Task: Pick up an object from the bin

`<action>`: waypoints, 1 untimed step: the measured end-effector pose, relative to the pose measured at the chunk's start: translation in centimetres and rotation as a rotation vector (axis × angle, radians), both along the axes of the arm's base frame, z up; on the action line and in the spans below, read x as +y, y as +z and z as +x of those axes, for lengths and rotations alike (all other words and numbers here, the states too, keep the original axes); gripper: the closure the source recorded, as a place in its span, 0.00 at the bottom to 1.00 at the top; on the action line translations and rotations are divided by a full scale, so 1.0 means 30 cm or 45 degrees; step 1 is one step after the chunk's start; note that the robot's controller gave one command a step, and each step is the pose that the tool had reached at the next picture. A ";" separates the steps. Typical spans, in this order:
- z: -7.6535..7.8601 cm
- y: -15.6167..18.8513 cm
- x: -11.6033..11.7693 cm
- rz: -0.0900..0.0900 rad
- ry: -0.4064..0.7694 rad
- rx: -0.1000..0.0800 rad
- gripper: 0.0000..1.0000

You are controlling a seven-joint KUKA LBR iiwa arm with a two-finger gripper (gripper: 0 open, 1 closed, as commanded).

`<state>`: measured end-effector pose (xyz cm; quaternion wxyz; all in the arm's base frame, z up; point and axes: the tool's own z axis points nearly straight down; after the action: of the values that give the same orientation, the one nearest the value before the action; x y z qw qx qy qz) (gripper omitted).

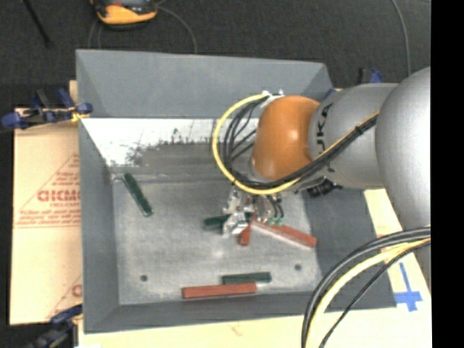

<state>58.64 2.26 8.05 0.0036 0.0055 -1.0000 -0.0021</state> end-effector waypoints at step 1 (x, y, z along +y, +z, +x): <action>-0.006 0.019 -0.001 -0.001 0.000 0.000 1.00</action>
Offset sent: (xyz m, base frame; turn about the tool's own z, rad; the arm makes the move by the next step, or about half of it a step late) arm 0.0001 0.0000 0.0850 0.0000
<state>58.47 2.22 8.63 0.0035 0.0057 -1.0000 -0.0015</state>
